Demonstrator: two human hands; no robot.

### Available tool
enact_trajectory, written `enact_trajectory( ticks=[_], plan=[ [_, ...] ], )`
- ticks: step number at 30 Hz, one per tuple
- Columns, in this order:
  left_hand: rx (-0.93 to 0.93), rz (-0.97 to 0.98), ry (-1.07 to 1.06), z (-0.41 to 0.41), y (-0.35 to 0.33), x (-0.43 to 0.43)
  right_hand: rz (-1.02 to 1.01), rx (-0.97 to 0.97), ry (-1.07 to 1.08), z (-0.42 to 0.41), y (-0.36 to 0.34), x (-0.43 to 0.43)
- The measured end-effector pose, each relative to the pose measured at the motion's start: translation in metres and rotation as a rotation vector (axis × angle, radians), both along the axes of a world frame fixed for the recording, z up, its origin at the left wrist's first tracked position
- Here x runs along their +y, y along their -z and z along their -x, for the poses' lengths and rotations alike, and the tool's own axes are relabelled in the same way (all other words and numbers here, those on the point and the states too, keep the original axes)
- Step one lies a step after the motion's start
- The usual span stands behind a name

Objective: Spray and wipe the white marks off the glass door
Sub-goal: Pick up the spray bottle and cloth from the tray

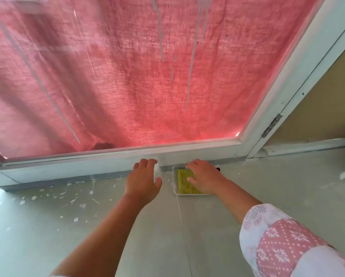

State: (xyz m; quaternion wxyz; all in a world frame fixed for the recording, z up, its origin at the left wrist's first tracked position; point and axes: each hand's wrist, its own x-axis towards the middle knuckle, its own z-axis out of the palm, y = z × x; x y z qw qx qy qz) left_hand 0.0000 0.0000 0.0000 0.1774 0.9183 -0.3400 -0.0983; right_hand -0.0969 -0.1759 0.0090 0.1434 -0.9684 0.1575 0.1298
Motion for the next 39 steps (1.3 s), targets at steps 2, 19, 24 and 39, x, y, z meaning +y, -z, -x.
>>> enact_trajectory(
  ticks=[2,19,24,39],
  plan=[
    [0.035,0.028,-0.026,0.001,0.015,-0.005,0.004,0.032,0.018,-0.004,0.014,-0.007],
    [0.367,0.118,-0.089,0.015,0.093,-0.064,0.111,0.099,0.083,-0.026,0.101,-0.031],
    [0.369,0.187,-0.145,0.014,0.098,-0.064,0.075,0.082,0.107,-0.027,0.102,-0.033],
    [0.3,0.427,-0.043,0.026,0.082,-0.065,-0.257,-0.289,0.213,-0.008,0.044,-0.057]
  ],
)
